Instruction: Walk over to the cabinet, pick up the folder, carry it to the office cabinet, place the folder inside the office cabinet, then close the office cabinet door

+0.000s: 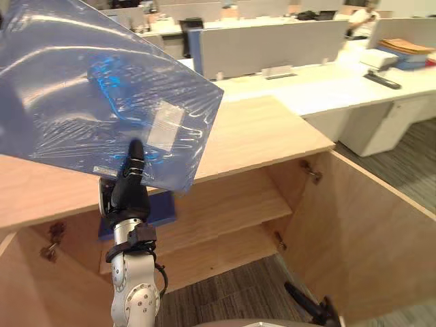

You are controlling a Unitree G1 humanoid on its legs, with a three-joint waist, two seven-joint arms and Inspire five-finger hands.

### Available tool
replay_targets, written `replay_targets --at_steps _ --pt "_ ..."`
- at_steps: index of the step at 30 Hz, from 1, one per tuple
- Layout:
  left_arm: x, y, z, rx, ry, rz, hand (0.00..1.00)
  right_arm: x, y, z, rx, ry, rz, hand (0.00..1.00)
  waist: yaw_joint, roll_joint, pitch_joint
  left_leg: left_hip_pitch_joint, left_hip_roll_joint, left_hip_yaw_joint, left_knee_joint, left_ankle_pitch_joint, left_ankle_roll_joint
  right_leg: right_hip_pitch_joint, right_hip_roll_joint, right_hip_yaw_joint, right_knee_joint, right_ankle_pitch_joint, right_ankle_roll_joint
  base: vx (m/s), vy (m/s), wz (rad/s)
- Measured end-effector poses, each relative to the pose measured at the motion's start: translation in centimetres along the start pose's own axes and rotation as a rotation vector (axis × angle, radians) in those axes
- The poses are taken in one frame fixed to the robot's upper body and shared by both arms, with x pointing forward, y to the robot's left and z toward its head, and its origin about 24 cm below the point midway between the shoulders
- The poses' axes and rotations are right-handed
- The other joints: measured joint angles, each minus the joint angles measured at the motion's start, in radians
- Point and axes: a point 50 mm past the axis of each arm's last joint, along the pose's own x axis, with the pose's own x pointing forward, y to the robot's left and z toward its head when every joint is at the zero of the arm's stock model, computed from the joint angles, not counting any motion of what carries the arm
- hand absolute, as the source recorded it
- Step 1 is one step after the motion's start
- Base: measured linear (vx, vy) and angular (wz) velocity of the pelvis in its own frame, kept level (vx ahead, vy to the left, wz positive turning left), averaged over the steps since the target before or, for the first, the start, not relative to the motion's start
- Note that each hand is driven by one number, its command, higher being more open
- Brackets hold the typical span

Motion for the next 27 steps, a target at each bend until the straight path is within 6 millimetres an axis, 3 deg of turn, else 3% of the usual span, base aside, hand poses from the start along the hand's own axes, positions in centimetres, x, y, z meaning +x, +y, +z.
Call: replay_targets --at_steps 1,3,4,8,12,15,19,24,26,27 --pt "0.0 -0.1 0.2 -0.005 -0.009 -0.005 0.0 -0.2 0.2 1.0 -0.008 -0.046 -0.003 1.0 -0.002 0.003 0.0 0.0 0.001 0.013 0.0 -0.001 0.0 -0.008 0.003 0.01 0.005 0.0 0.001 -0.03 0.028 -0.83" --pt "-0.3 -0.7 1.3 -0.015 -0.058 -0.042 0.0 -1.3 0.3 6.0 -0.04 -0.278 -0.062 1.0 -0.001 0.01 0.004 0.015 0.008 0.081 0.001 -0.011 -0.011 -0.039 0.019 0.073 0.03 -0.001 0.006 0.0 0.017 -0.81" --pt "-0.4 -0.8 1.6 -0.011 -0.072 -0.044 0.0 -1.7 0.4 7.1 -0.049 -0.332 -0.081 1.0 -0.001 0.011 0.005 0.023 0.011 0.098 0.002 -0.014 -0.014 -0.041 0.022 0.088 0.034 -0.001 0.006 0.02 0.013 -0.81" --pt "-0.6 0.0 3.3 0.056 -0.148 -0.02 0.0 -5.5 0.1 14.6 -0.047 -0.705 -0.198 1.0 0.003 0.021 -0.001 0.058 0.038 0.176 0.031 -0.039 -0.027 -0.043 0.055 0.152 0.055 -0.005 0.014 0.05 -0.029 -0.56" --pt "-0.6 0.6 4.2 0.126 -0.195 0.009 0.0 -9.9 -0.1 20.0 -0.004 -1.027 -0.267 1.0 0.003 0.032 -0.01 0.06 0.052 0.186 0.042 -0.047 -0.03 -0.054 0.077 0.158 0.07 -0.012 0.025 0.06 -0.048 -0.16" --pt "-0.5 0.6 4.3 0.144 -0.202 -0.002 0.0 -12.4 1.2 23.1 0.046 -1.236 -0.224 1.0 0.003 0.039 -0.018 0.06 0.058 0.185 0.044 -0.047 -0.03 -0.055 0.086 0.158 0.074 -0.011 0.026 0.04 -0.031 -0.03" --pt "0.0 0.3 4.0 0.167 -0.182 -0.081 0.0 -13.7 2.5 25.2 0.133 -1.372 -0.072 1.0 0.011 0.046 -0.03 0.065 0.056 0.176 0.045 -0.047 -0.03 -0.043 0.087 0.153 0.07 -0.008 0.022 0.02 -0.017 0.06" --pt "2.0 1.1 2.3 0.329 -0.004 -0.29 0.0 -14.5 4.9 28.0 0.104 -1.509 0.318 1.0 0.036 0.052 -0.073 0.076 0.043 0.158 0.045 -0.049 -0.027 -0.02 0.07 0.14 0.056 -0.008 0.028 0.0 0.011 0.08" --pt "2.4 1.4 1.8 0.379 0.046 -0.327 0.0 -14.2 5.9 28.6 0.08 -1.51 0.424 1.0 0.037 0.048 -0.084 0.076 0.04 0.156 0.045 -0.049 -0.026 -0.019 0.066 0.139 0.055 -0.008 0.028 0.0 0.014 0.07" --pt "2.7 1.6 1.4 0.424 0.087 -0.359 0.0 -14.1 6.7 28.9 0.075 -1.484 0.556 1.0 0.038 0.046 -0.089 0.078 0.036 0.152 0.045 -0.048 -0.025 -0.014 0.061 0.136 0.052 -0.004 0.023 0.0 0.019 0.07"
